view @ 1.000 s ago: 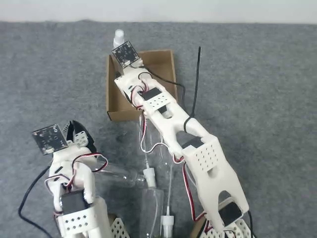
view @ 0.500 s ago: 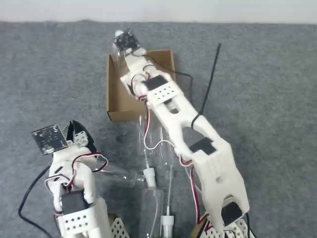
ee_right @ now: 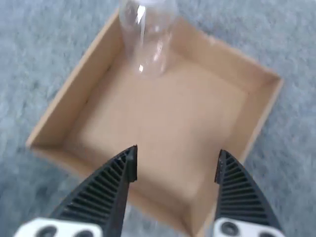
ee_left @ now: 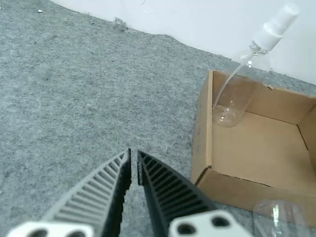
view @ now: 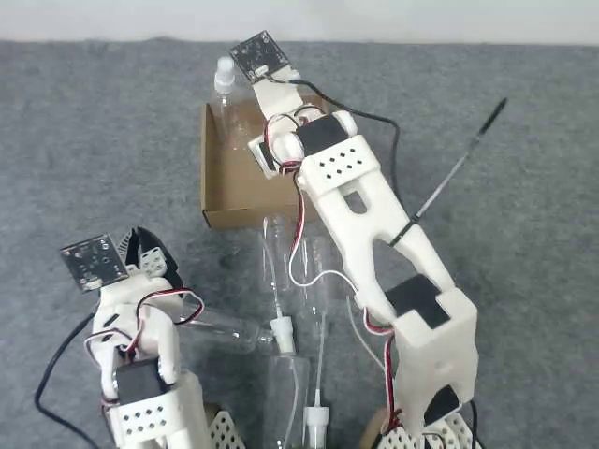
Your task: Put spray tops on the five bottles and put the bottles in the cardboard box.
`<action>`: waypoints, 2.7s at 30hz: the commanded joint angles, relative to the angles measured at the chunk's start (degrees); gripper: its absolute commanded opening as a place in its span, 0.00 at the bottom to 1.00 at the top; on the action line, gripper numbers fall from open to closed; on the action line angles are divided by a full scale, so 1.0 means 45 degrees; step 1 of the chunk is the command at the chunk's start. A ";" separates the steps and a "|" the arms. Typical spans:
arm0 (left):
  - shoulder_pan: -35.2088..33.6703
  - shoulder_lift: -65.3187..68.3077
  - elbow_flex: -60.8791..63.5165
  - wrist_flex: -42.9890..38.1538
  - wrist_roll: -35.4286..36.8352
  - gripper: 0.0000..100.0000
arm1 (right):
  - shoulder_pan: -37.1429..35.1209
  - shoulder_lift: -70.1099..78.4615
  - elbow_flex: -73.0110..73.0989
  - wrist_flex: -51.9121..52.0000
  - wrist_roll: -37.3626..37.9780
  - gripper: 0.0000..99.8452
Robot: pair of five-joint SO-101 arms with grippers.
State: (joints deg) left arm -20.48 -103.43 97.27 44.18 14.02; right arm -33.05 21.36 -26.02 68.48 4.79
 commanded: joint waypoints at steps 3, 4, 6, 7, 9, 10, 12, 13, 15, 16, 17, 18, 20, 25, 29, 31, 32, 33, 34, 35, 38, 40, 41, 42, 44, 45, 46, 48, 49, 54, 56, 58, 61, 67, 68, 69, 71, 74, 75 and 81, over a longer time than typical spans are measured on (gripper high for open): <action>0.0039 -0.0215 -0.0166 0.0020 -0.0098 0.01 | 0.0166 -0.1455 -0.0293 0.2120 -0.0059 0.21; 0.0039 -0.0215 -0.0166 0.0020 -0.0098 0.01 | 0.0107 -0.1534 -0.0293 0.2471 -0.0078 0.21; 0.0039 -0.0215 -0.0166 0.0020 -0.0098 0.01 | 0.0088 -0.1768 -0.0293 0.3116 -0.0117 0.21; 0.0039 -0.0215 -0.0166 0.0020 -0.0098 0.01 | 0.0049 -0.1905 -0.0293 0.3409 -0.0117 0.21; 0.0039 -0.0215 -0.0166 0.0020 -0.0098 0.01 | 0.0049 -0.2295 -0.0293 0.4073 -0.0117 0.21; 0.0039 -0.0215 -0.0166 0.0020 -0.0098 0.01 | 0.0049 -0.2530 -0.0293 0.4405 -0.0117 0.21; 0.0039 -0.0215 -0.0166 0.0020 -0.0098 0.01 | 0.0029 -0.3038 -0.0293 0.5011 -0.0137 0.21; 0.0039 -0.0215 -0.0166 0.0020 -0.0098 0.01 | 0.0029 -0.3311 -0.0293 0.5304 -0.0137 0.21; 0.0039 -0.0215 -0.0166 0.0020 -0.0098 0.01 | 0.0029 -0.3800 -0.0293 0.5871 -0.0137 0.21; 0.0039 -0.0215 -0.0166 0.0020 -0.0098 0.01 | 0.0029 -0.3995 -0.0293 0.6164 -0.0137 0.21; 0.0039 -0.0215 -0.0166 0.0020 -0.0098 0.01 | 0.0029 -0.4210 -0.0293 0.6476 -0.0137 0.21; 0.0039 -0.0215 -0.0166 0.0020 -0.0098 0.01 | 0.0029 -0.4425 -0.0293 0.6789 -0.0137 0.21; 0.0039 -0.0215 -0.0166 0.0020 -0.0098 0.01 | 0.0029 -0.4874 -0.0293 0.7433 -0.0156 0.21; 0.0039 -0.0215 -0.0166 0.0020 -0.0098 0.01 | 0.0068 -0.6632 0.0762 0.7629 -0.0098 0.21; 0.0039 -0.0215 -0.0166 0.0020 -0.0098 0.01 | 0.0049 -0.8391 0.2501 0.7609 -0.0098 0.21; 0.0039 -0.0215 -0.0166 0.0020 -0.0098 0.01 | 0.0127 -0.9192 0.3302 0.7590 -0.0059 0.21; 0.0039 -0.0215 -0.0166 0.0020 -0.0098 0.01 | 0.0127 -0.9563 0.3673 0.7531 -0.0059 0.21; 0.0039 -0.0215 -0.0166 0.0020 -0.0098 0.01 | 0.0147 -0.9934 0.4024 0.7512 -0.0059 0.21; 0.0039 -0.0215 -0.0166 0.0020 -0.0098 0.01 | 0.0147 -1.0325 0.4376 0.7433 -0.0059 0.21; 0.0039 -0.0215 -0.0166 0.0020 -0.0098 0.01 | 0.0147 -1.0696 0.4708 0.7355 -0.0059 0.21; 0.0039 -0.0215 -0.0166 0.0039 -0.0098 0.01 | 0.0147 -1.1849 0.5626 0.7258 -0.0059 0.21; 0.0039 -0.0215 -0.0166 0.0039 -0.0098 0.01 | 0.0147 -1.2591 0.6291 0.7258 -0.0059 0.21; 0.0039 -0.0215 -0.0166 0.0039 -0.0098 0.01 | 0.0147 -1.2904 0.6642 0.7258 -0.0059 0.21; 0.0039 -0.0215 -0.0166 0.0039 -0.0098 0.01 | 0.0147 -1.3158 0.7033 0.7258 -0.0059 0.21; 0.0039 -0.0215 -0.0166 0.0039 -0.0098 0.01 | 0.0147 -1.3587 0.7775 0.7258 -0.0059 0.21; 0.0039 -0.0215 -0.0166 0.0039 -0.0098 0.01 | 0.0147 -1.3783 0.8166 0.7258 -0.0059 0.21; 0.0039 -0.0215 -0.0166 0.0039 -0.0098 0.01 | 0.0147 -1.3900 0.8518 0.7258 -0.0059 0.21; 0.0039 -0.0195 -0.0166 0.0039 -0.0098 0.01 | 0.0147 -1.4017 0.9182 0.7258 -0.0078 0.21; 0.0039 -0.0195 -0.0166 0.0039 -0.0098 0.01 | 0.0147 -1.4076 0.9475 0.7258 -0.0117 0.21; 0.0039 -0.0195 -0.0166 0.0039 -0.0098 0.01 | 0.0147 -1.4134 1.0100 0.7258 -0.0156 0.21; 0.0039 -0.0195 -0.0166 0.0039 -0.0098 0.01 | 0.0147 -1.4134 1.0061 0.7238 -0.0176 0.21; 0.0039 -0.0176 -0.0166 0.0059 -0.0098 0.01 | 0.0147 -1.4154 1.0100 0.6847 -0.0332 0.21; 0.0039 -0.0176 -0.0166 0.0059 -0.0098 0.01 | 0.0088 -1.4076 1.0608 0.5871 -0.1250 0.23; 0.0039 -0.0176 -0.0166 0.0059 -0.0098 0.01 | 0.0029 -1.4017 1.2444 0.3448 -0.1309 0.31; 0.0039 -0.0176 -0.0166 0.0059 -0.0098 0.01 | 0.0029 -1.3998 1.2777 0.2999 -0.1289 0.31; 0.0039 -0.0176 -0.0166 0.0059 -0.0098 0.01 | -0.0010 -1.3998 1.3050 0.2608 -0.1289 0.31; 0.0039 -0.0176 -0.0166 0.0059 -0.0098 0.01 | -0.0322 -1.3998 1.3597 0.1983 -0.1289 0.31; 0.0039 -0.0176 -0.0166 0.0059 -0.0098 0.01 | -0.0987 -1.3998 1.4476 0.1006 -0.1348 0.31; 0.0039 -0.0176 -0.0166 0.0059 -0.0098 0.01 | -0.1260 -1.3998 1.4730 0.0615 -0.1348 0.31; 0.0020 -0.0176 -0.0166 0.0215 -0.0098 0.01 | -0.2256 -1.3978 1.6332 -0.2100 -0.1368 0.31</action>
State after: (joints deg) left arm -20.48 -103.43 97.27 44.18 14.02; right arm -41.49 -40.26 46.42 64.26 -0.66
